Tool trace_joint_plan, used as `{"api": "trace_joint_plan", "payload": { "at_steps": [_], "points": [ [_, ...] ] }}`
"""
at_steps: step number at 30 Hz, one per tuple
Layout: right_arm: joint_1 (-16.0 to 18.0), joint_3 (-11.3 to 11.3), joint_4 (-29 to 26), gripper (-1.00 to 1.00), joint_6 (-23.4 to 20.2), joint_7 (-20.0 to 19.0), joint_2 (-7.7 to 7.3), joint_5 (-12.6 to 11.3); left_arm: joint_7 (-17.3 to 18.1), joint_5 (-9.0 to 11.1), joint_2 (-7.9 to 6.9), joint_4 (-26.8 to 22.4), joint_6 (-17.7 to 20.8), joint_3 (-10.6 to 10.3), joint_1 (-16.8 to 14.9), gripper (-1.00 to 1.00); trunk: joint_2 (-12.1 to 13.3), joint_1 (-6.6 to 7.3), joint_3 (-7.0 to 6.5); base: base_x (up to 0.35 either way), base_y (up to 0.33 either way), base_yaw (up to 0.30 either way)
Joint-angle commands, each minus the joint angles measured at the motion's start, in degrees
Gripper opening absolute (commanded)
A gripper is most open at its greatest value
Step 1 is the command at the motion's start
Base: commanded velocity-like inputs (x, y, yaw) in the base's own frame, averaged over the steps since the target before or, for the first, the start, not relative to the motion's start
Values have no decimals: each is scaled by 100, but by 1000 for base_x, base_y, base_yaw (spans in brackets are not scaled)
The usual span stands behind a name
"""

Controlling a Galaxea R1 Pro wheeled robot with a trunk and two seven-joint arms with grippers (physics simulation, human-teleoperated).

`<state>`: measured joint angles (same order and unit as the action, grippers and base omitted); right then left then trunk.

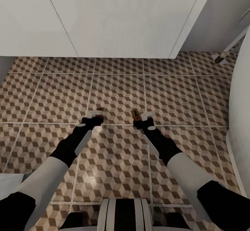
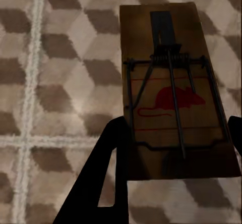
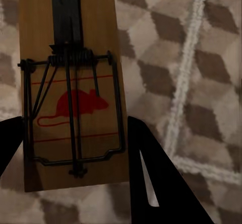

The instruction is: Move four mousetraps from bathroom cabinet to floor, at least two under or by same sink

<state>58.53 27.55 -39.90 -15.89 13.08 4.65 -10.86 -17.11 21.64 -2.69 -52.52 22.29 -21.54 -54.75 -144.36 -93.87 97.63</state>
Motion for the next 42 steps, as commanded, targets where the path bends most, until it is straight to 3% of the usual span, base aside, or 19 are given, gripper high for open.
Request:
{"api": "trace_joint_plan", "payload": {
  "at_steps": [1, 6, 25, 42],
  "points": [
    [3, 35, -5, -100, 28, 52, -9, -82, -61, 47, -16, -34, -126, -69, 7, -100, -1, 1, 3, 0, 0, 0],
    [1, 39, 6, -100, 84, 75, -21, -88, -75, 34, -37, -60, -345, -150, 175, -100, -1, 1, 3, 0, 0, 0],
    [-35, 40, 17, -100, 101, 83, -148, -92, -91, 25, -39, -41, -413, -167, 503, -100, -1, 1, 15, 0, 0, 0],
    [-51, 40, 189, -100, 128, 74, -149, -98, -91, 25, -39, -48, -424, -167, 544, -100, -24, -43, 500, 0, 0, 0]
  ]
}}
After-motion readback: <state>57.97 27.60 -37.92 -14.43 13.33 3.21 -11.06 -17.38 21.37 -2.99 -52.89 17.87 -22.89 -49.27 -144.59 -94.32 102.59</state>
